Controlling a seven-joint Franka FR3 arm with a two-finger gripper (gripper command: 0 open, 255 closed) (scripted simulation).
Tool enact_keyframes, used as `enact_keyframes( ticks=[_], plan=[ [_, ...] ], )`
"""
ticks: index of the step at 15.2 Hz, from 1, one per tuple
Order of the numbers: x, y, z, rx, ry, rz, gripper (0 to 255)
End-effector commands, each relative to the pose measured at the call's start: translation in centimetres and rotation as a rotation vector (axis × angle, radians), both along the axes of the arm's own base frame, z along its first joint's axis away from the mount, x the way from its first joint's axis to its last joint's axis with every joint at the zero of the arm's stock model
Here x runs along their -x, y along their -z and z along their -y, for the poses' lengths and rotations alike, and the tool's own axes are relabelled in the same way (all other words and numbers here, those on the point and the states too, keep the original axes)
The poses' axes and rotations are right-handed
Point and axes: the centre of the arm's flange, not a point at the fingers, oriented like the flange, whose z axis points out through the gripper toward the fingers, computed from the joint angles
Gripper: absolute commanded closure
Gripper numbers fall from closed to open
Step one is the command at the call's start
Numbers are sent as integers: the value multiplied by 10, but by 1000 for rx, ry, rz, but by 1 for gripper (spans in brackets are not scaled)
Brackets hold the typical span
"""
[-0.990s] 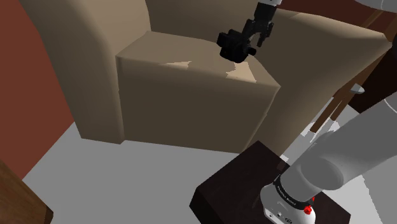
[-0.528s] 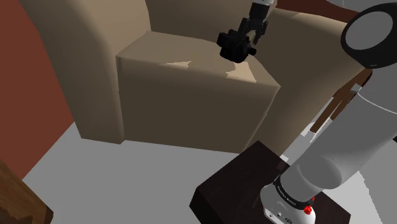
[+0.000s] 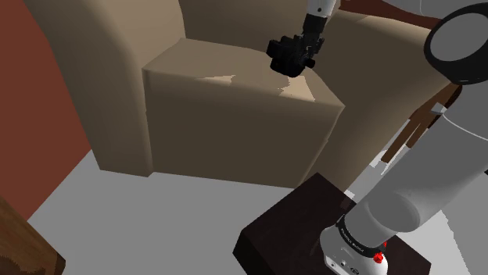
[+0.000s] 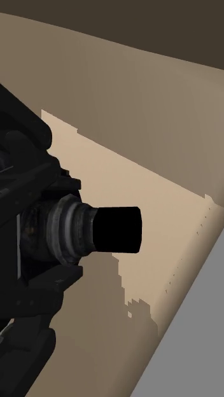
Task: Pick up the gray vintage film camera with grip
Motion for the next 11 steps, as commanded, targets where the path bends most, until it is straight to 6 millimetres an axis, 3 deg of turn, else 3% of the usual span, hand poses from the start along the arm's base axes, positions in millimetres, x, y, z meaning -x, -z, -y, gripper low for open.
enact_keyframes(
  ticks=[1,9,11],
  plan=[
    [0,1,0,0,0,0,255],
    [0,1,0,0,0,0,255],
    [0,-10,0,0,0,0,255]
  ],
)
